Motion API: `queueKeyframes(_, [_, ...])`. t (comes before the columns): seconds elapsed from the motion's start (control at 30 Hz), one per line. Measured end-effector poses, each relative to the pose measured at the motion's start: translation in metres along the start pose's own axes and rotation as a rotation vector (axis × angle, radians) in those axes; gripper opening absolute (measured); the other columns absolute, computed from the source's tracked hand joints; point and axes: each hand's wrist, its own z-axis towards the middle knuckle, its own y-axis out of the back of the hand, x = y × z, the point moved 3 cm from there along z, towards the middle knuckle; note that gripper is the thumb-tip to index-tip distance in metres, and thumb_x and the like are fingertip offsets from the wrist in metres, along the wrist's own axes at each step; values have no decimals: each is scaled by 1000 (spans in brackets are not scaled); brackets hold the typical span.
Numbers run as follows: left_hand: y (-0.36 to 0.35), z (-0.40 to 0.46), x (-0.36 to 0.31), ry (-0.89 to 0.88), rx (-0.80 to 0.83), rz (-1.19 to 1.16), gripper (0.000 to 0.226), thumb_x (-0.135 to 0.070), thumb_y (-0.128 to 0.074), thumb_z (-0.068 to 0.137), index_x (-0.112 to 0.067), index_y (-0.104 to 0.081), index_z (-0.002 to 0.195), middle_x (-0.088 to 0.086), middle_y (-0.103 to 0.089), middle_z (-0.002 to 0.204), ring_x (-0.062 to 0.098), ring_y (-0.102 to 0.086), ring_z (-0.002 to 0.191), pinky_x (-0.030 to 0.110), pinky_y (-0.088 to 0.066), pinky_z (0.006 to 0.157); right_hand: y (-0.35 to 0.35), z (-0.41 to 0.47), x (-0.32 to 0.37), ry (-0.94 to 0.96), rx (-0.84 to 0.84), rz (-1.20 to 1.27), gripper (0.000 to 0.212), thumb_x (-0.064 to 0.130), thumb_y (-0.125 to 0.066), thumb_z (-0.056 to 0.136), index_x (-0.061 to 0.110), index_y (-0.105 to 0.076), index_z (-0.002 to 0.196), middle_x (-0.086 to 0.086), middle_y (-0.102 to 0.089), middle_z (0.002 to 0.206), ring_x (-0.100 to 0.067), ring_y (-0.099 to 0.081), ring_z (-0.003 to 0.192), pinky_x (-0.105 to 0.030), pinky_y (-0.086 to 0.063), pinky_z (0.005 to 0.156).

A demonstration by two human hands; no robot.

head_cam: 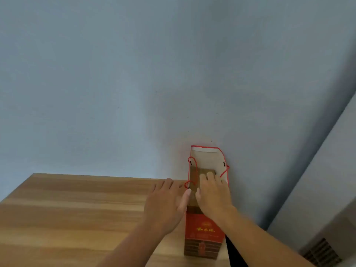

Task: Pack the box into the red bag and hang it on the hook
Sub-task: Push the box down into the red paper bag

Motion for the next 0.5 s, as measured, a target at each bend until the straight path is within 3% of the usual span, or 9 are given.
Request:
queueKeyframes(0.13, [-11, 18, 17, -35, 0, -23, 55, -63, -22, 100, -33, -60, 126, -12, -63, 128, 10, -53, 119, 30, -42, 106, -28, 34, 4, -74, 164, -7, 38, 31, -57, 102, 17, -51, 138, -8, -56, 141, -28, -52, 130, -41, -46, 110])
queueKeyframes(0.33, [-23, 48, 52, -68, 35, -24, 56, -62, -21, 101, -31, -59, 128, -11, -63, 128, 11, -51, 121, 31, -38, 107, -69, 57, 9, -157, 359, -44, 67, 23, -71, 93, 22, -38, 152, -8, -43, 152, -32, -43, 140, -53, -45, 109])
queueKeyframes(0.5, [-35, 68, 67, -84, 55, -38, 58, -63, -20, 100, -31, -62, 126, -11, -65, 126, 11, -53, 120, 31, -40, 107, -84, 59, 8, -195, 411, -74, 76, 16, -71, 89, 25, -34, 155, -7, -41, 153, -33, -39, 141, -60, -40, 112])
